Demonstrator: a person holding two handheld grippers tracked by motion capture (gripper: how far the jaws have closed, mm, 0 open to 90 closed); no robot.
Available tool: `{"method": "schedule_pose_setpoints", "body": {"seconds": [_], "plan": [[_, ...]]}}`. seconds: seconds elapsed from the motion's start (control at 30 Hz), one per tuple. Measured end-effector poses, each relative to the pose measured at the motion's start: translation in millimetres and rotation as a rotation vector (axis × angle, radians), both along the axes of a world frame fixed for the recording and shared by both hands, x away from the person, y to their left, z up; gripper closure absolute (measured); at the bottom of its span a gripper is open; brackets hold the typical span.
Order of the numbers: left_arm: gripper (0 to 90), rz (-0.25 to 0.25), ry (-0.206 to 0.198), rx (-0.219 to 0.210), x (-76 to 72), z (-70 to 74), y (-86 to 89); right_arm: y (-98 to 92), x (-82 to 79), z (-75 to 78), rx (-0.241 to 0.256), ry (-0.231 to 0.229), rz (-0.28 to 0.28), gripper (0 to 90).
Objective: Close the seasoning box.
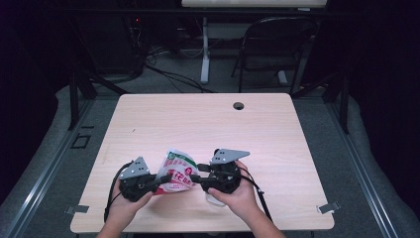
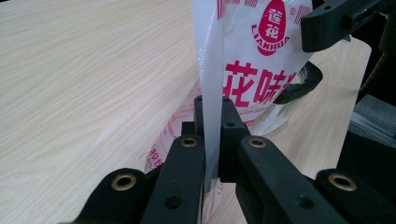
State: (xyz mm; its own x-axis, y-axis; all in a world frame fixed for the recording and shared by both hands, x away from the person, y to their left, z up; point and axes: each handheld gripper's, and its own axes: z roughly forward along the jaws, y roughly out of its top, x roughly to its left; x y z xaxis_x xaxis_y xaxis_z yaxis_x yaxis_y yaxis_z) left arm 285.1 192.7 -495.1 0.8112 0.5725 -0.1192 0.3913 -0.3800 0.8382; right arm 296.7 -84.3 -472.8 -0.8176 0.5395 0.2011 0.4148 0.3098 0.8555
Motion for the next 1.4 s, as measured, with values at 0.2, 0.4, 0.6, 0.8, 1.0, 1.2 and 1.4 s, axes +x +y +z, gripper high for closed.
{"method": "schedule_pose_setpoints", "body": {"seconds": [0.2, 0.4, 0.6, 0.8, 1.0, 1.2, 1.4], "plan": [[90.0, -0.013, 0.009, 0.008, -0.2, -2.1, -3.4, 9.2, 5.5, -3.9, -0.018, 0.027, 0.016, 56.8], [90.0, -0.020, 0.009, 0.014, -0.8, -2.1, -4.7, 18.2, 9.0, -9.4, -0.035, 0.073, 0.036, 65.1], [90.0, -0.026, 0.013, 0.019, -1.0, -2.8, -6.1, 19.9, 11.3, -11.5, -0.061, 0.100, 0.048, 72.8], [90.0, -0.031, 0.016, 0.028, -1.1, -3.7, -7.5, 20.0, 13.7, -13.1, -0.060, 0.131, 0.057, 79.7], [90.0, -0.033, 0.016, 0.040, -1.6, -4.9, -9.9, 19.8, 15.6, -14.0, -0.079, 0.145, 0.077, 88.7], [90.0, -0.033, 0.015, 0.038, -1.7, -5.0, -9.9, 19.7, 16.4, -14.5, -0.070, 0.150, 0.078, 89.9], [90.0, -0.028, 0.014, 0.028, -2.3, -5.8, -9.2, 19.2, 16.7, -14.9, -0.069, 0.135, 0.087, 90.0]]}}
